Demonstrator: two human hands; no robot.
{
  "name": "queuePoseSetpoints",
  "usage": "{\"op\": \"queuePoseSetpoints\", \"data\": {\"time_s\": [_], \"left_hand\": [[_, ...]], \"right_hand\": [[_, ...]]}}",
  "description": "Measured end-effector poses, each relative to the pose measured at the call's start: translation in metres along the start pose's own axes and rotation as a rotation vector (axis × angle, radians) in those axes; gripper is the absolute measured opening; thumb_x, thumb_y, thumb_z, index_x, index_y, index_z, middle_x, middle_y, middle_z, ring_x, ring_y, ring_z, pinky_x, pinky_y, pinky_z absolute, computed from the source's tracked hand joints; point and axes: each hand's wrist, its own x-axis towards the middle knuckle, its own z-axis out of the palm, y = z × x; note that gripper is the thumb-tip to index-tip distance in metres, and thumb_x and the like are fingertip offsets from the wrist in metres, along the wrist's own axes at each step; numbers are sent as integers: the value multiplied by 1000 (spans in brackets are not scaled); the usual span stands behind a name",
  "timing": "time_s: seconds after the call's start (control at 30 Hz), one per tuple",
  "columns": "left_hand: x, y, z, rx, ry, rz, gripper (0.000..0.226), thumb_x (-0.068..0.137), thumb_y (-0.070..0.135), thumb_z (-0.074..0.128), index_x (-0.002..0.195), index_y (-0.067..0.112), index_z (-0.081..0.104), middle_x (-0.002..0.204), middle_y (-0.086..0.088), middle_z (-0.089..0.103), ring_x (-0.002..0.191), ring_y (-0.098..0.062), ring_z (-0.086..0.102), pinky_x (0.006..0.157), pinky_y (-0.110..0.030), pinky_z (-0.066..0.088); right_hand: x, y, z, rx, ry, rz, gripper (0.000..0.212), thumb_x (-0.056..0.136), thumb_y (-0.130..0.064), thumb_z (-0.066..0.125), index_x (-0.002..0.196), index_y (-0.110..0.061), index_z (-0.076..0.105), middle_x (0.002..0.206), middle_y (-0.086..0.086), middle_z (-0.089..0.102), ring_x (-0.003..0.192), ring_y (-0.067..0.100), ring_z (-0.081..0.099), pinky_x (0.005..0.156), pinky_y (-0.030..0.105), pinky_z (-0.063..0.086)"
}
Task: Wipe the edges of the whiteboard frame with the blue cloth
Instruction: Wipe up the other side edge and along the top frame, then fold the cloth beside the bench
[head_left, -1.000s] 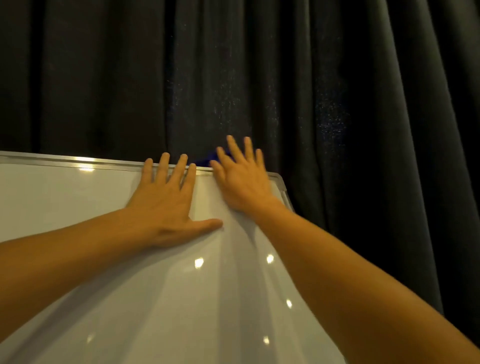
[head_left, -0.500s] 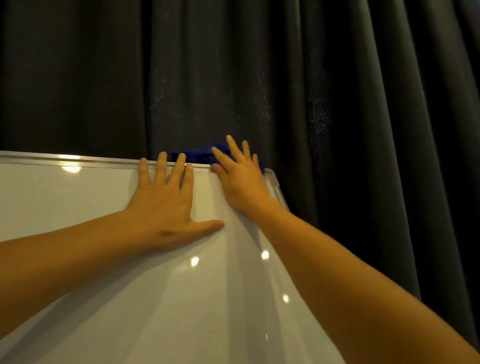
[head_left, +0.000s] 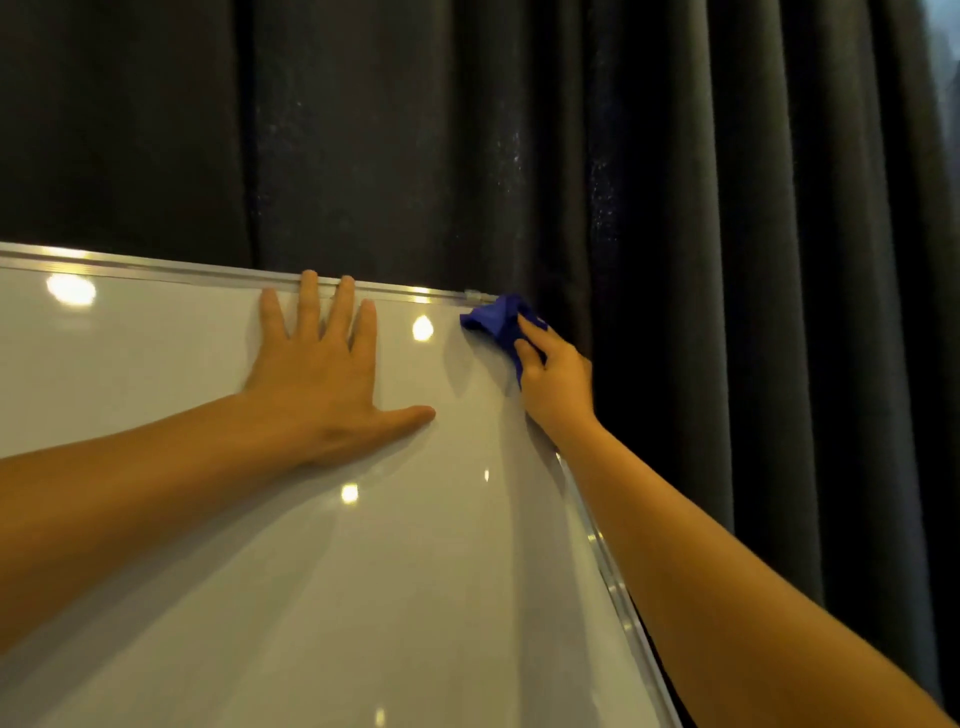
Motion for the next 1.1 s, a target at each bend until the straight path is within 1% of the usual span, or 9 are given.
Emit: {"op": "queuePoseSetpoints", "data": {"time_s": [0.3,0.4,0.5,0.63,0.73,0.8,0.87,1.0,1.1], "left_hand": [[-80,40,-7,-110,-154,164,117,58,92,-4,152,23,-1,162,-9,-8,144,-41,-18,108,-69,-12],[-121,58,-16,-167,-245,311,107,61,89,5,150,30,15,162,-4,5,146,-38,-11,108,-69,-13],[-161,70,-24,-154,-297,453,95,67,86,15,146,34,27,162,-1,8,145,-40,-13,105,-70,-17],[-195,90,-47,-260,-367,404,88,72,85,13,138,36,43,160,1,19,144,-43,-13,106,-70,-14],[-234,117,-81,-564,-570,275,90,72,88,10,122,33,60,143,-1,47,144,-41,7,107,-68,-6],[-275,138,-103,-876,-749,243,85,71,89,18,104,28,66,111,-1,67,121,-33,51,106,-58,28],[-309,152,-120,-1268,-948,168,70,78,80,37,95,18,66,87,-6,72,84,-26,68,80,-38,52],[-345,160,-115,-1749,-1079,-208,35,87,38,65,114,17,59,101,-11,72,84,-30,72,74,-45,60],[-364,175,-107,-1903,-1042,-377,39,83,12,71,120,15,58,111,-11,68,92,-30,69,71,-38,59]], "right_hand": [[-164,13,-64,-164,-165,271,38,98,-9,56,135,-16,58,137,4,57,122,19,54,90,0,34],[-187,-10,-116,-740,-611,343,37,98,-13,54,133,-20,59,130,10,60,112,29,58,96,30,46],[-223,-53,-160,-915,-966,431,30,94,-13,58,120,-24,69,116,6,68,98,22,61,82,31,51],[-290,-101,-193,-527,-671,627,23,93,-20,65,114,-28,70,105,-4,68,93,19,64,68,22,54],[-332,-124,-207,-62,-436,889,25,84,-19,75,109,-22,72,112,6,71,94,28,72,77,43,62],[-353,-127,-212,132,-372,981,29,83,-17,76,112,-17,71,126,8,65,101,33,70,83,50,59],[-366,-127,-214,274,-321,1039,31,85,-14,73,116,-17,69,125,11,66,103,34,70,86,48,58],[-390,-117,-223,528,-181,1158,48,73,-20,79,119,-15,66,112,13,73,99,30,72,81,42,60],[-411,-98,-242,646,-189,1276,62,67,-30,81,124,-13,64,123,13,68,106,31,68,89,44,56]]}}
